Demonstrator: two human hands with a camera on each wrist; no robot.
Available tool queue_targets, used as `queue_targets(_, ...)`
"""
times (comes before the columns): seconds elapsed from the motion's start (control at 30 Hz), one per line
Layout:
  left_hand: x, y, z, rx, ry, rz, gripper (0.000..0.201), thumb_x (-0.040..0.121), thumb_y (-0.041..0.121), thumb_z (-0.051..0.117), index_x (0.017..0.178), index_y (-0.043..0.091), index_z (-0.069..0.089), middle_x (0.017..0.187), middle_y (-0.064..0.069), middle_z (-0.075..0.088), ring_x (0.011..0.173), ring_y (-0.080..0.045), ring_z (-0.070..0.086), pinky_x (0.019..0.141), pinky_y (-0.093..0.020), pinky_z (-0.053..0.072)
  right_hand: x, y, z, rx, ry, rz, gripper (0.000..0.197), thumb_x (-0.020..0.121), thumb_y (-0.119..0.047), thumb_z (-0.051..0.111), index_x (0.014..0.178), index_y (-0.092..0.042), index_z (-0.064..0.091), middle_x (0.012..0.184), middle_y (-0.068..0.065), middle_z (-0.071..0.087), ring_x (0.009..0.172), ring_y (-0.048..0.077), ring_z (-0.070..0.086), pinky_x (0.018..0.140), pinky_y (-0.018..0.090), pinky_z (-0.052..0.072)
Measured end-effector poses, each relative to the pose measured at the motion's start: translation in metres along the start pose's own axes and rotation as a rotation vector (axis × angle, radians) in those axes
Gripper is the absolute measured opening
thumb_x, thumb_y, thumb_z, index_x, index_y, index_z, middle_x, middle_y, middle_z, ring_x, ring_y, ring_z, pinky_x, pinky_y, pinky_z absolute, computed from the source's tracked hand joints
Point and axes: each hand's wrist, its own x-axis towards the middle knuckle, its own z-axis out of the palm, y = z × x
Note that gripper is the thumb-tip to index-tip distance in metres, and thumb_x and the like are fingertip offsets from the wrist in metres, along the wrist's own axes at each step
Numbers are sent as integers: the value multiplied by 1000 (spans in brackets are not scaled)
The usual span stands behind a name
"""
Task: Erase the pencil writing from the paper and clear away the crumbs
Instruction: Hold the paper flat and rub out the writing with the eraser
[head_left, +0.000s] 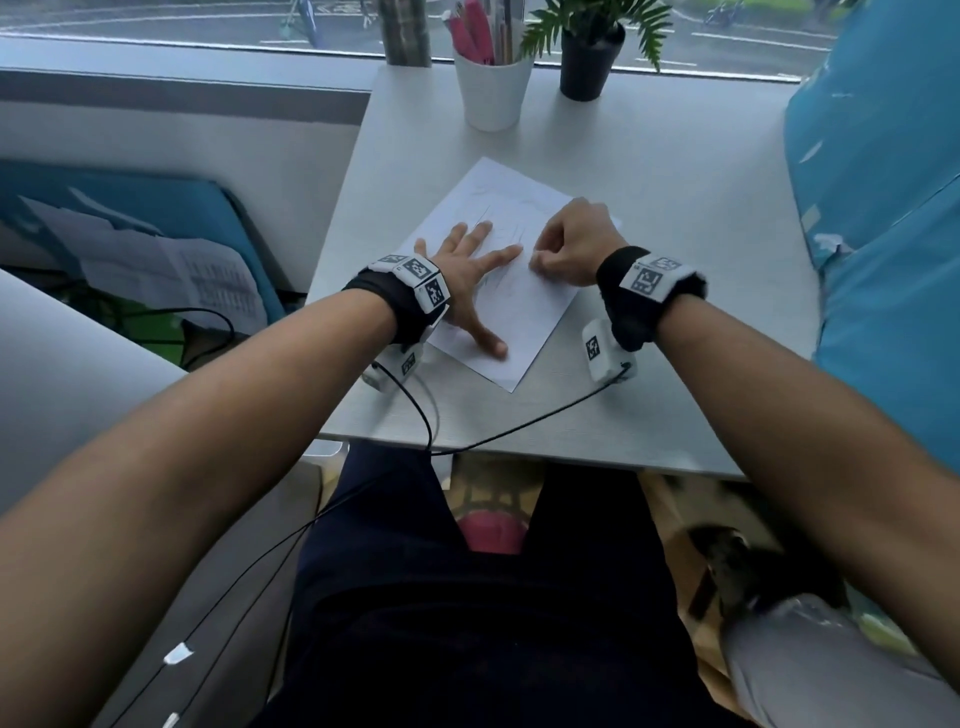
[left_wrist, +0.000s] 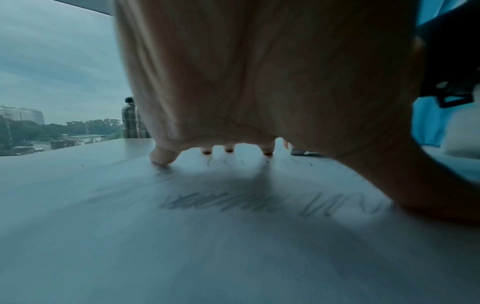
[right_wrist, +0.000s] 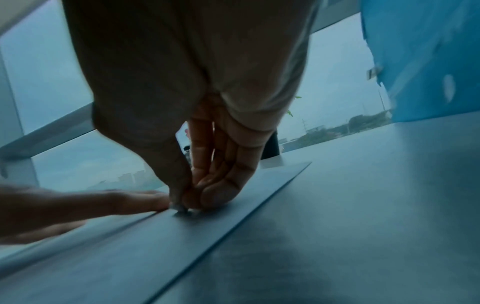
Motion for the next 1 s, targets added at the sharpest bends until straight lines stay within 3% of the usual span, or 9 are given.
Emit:
queue_targets(0.17, 2, -2, 1, -11, 3, 3, 146, 33, 81, 80, 147, 56, -7, 160, 6, -26, 147, -22, -25, 113, -65, -8, -14, -15, 10, -81, -209, -135, 11, 78, -18, 71, 84, -11, 78, 73, 1, 70, 69, 13, 62, 57, 13, 42)
queue_targets(0.3, 4, -1, 1, -7, 2, -4, 147, 31, 83, 78, 147, 57, -9, 160, 6, -26, 147, -23, -25, 113, -65, -9, 0, -3, 1, -45, -17, -12, 14, 78, -18, 69, 82, -7, 77, 80, 8, 73, 78, 20, 68, 72, 25, 55)
queue_targets(0.47, 4, -1, 2, -14, 1, 7, 146, 32, 81, 79, 147, 55, -7, 160, 6, -27, 147, -23, -26, 112, -67, -8, -19, -19, 11, -119, -213, -140, 13, 78, -16, 67, 80, -7, 77, 70, 4, 69, 66, 17, 62, 65, 24, 51)
queue_targets(0.6, 3, 0, 2, -13, 2, 1, 145, 35, 80, 80, 148, 55, -8, 160, 6, -27, 147, -23, -26, 112, -66, -10, 1, -10, -4, -88, -29, -7, 15, 77, -14, 65, 77, -4, 75, 75, 8, 71, 72, 21, 64, 66, 23, 50)
queue_targets(0.73, 4, -2, 3, -4, 10, 1, 146, 32, 83, 78, 149, 51, -5, 160, 6, -27, 147, -22, -26, 113, -65, -9, -20, -31, 16, -161, -242, -156, 15, 76, -13, 62, 62, -10, 66, 60, 6, 61, 58, 19, 55, 52, 19, 41)
queue_targets(0.83, 4, 0, 2, -12, 4, 2, 145, 35, 81, 79, 150, 51, -4, 160, 5, -27, 147, -23, -26, 113, -66, -9, -4, -26, 2, -177, -151, -73, 9, 77, -15, 66, 70, -11, 71, 69, 4, 63, 70, 18, 56, 62, 24, 46)
queue_targets(0.9, 4, 0, 2, -18, 7, 2, 146, 35, 81, 79, 149, 52, -6, 160, 5, -27, 147, -23, -27, 113, -66, -10, -2, -25, 0, -194, -102, -71, 13, 78, -13, 63, 66, -13, 64, 68, 4, 57, 73, 21, 55, 63, 25, 43)
queue_targets(1.0, 6, -2, 5, -25, 17, 3, 149, 31, 84, 77, 149, 49, -8, 160, 5, -27, 147, -23, -27, 113, -65, -10, -20, -38, 16, -226, -257, -220, 16, 77, -10, 59, 61, -10, 60, 56, 2, 53, 53, 17, 49, 50, 25, 37)
